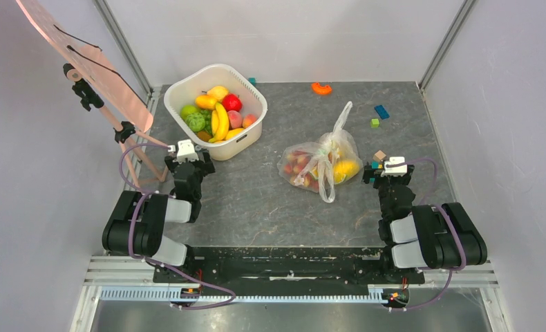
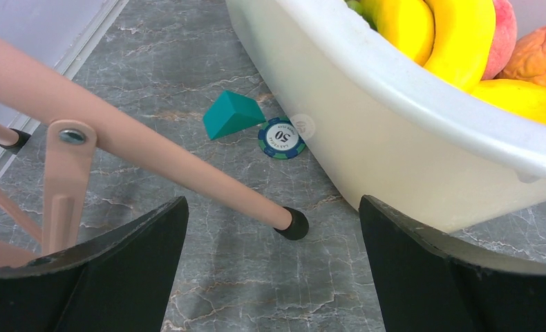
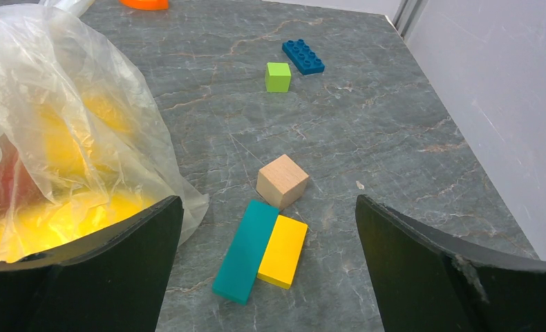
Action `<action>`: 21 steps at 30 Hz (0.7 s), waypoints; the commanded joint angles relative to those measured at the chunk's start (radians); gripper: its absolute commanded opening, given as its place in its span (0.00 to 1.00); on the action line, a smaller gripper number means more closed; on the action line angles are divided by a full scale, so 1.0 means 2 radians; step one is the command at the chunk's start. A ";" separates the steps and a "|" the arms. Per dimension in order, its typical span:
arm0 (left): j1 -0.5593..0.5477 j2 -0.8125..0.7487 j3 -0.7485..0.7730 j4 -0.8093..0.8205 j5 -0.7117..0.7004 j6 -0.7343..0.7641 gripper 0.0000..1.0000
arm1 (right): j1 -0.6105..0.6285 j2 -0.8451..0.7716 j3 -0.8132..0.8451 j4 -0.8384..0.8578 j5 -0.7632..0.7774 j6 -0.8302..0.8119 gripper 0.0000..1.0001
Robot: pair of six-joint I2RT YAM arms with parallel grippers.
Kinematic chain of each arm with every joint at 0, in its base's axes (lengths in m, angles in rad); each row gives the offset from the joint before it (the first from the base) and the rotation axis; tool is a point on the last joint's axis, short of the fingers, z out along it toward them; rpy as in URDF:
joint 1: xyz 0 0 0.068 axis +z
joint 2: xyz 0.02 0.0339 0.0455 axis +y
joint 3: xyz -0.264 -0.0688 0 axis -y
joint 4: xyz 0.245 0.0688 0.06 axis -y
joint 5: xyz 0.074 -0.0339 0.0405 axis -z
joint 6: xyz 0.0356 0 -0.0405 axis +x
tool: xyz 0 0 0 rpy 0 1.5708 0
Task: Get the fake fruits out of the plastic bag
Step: Move the plastic bag to the center of the board.
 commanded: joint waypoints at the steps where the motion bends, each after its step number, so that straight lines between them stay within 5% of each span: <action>1: -0.002 -0.005 -0.015 0.050 -0.020 0.014 1.00 | 0.002 -0.007 -0.046 0.014 0.009 -0.005 0.98; 9: -0.035 -0.076 -0.023 0.007 -0.062 0.031 1.00 | 0.002 -0.044 -0.052 -0.007 0.035 0.005 0.98; 21: -0.086 -0.224 0.074 -0.322 -0.128 -0.049 1.00 | 0.002 -0.157 -0.018 -0.173 0.093 0.054 0.98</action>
